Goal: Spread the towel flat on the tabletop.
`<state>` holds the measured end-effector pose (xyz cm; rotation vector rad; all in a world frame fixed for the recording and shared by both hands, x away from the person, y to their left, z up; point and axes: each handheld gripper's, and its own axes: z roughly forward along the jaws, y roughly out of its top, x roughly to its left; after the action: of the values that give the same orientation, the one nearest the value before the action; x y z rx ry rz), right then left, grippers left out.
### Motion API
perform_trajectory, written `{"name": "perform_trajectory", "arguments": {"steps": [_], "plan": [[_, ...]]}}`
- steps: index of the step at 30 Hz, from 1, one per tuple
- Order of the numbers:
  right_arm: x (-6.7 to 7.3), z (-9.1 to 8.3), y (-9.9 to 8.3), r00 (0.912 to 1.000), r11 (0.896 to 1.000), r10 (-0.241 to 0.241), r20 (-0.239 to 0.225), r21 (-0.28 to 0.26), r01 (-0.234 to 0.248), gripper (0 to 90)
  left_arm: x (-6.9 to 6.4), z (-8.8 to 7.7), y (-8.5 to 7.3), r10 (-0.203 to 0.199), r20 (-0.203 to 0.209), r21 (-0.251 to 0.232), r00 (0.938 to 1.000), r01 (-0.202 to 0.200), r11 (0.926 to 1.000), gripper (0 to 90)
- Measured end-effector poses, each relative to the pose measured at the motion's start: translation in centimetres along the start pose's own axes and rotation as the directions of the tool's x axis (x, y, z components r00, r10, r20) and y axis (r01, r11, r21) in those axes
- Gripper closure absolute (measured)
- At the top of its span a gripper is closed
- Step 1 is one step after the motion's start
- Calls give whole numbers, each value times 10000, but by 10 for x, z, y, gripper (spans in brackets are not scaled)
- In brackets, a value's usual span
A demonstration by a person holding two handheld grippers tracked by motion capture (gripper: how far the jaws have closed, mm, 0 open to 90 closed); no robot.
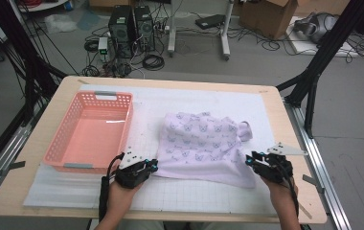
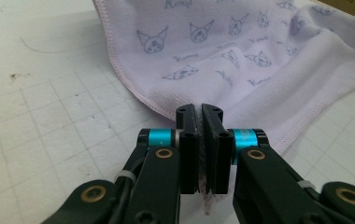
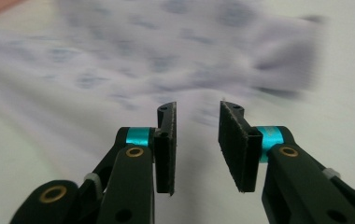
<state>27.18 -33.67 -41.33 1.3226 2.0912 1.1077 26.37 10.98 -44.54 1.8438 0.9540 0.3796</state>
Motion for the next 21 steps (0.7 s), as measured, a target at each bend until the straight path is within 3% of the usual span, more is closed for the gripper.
{"name": "perform_trajectory", "arguments": {"steps": [3, 4, 5, 7, 9, 10, 11, 12, 13, 15, 17, 21], "plan": [[-9, 4, -8, 9993, 9988, 381, 29, 307, -382, 624, 0, -1, 0, -7, 12, 20, 10000, 7, 10000, 852], [-11, 13, -16, 9949, 9944, 873, -501, 642, -840, 602, 0, -2, -1, 25, 11, 80, 10000, -25, 10000, 852], [-10, 19, -18, 9906, 9921, 1060, -863, 761, -995, 575, 0, -3, -2, 5, 9, 83, 10000, -6, 10000, 852], [-1, 31, -19, 9915, 9920, 852, -984, 1011, -752, 519, 1, -4, -3, -58, -38, 78, 10000, 58, 10000, 852], [12, 36, -16, 9978, 9944, 329, -573, 1023, -269, 494, 1, -5, -4, -87, -55, 76, 9999, 87, 9999, 852], [16, 38, -15, 9991, 9940, -30, -429, 1087, 77, 518, 2, -6, -4, -96, -62, 63, 9999, 96, 9999, 852], [19, 39, -14, 9987, 9938, -57, -501, 1102, 112, 569, 2, -7, -5, -128, -61, 54, 9999, 129, 9999, 852], [21, 39, -14, 9985, 9937, -2, -554, 1118, 64, 662, 1, -7, -5, -108, -61, 53, 9999, 108, 9999, 852], [22, 38, -14, 9954, 9929, 9, -953, 1187, 104, 832, 1, -8, -5, -103, -56, 58, 9999, 103, 9999, 852], [24, 37, -13, 9947, 9910, -244, -994, 1286, 372, 852, 2, -8, -6, -103, -38, 74, 9999, 103, 9999, 852], [22, 28, -11, 9968, 9817, -750, -280, 1736, 787, 870, 2, -12, -6, -177, -44, 5, 9998, 177, 9998, 852], [11, -5, -13, 9876, 9776, -1277, 917, 1797, 1097, 873, 3, -20, -8, -370, -73, 53, 9993, 371, 9993, 854]]}}
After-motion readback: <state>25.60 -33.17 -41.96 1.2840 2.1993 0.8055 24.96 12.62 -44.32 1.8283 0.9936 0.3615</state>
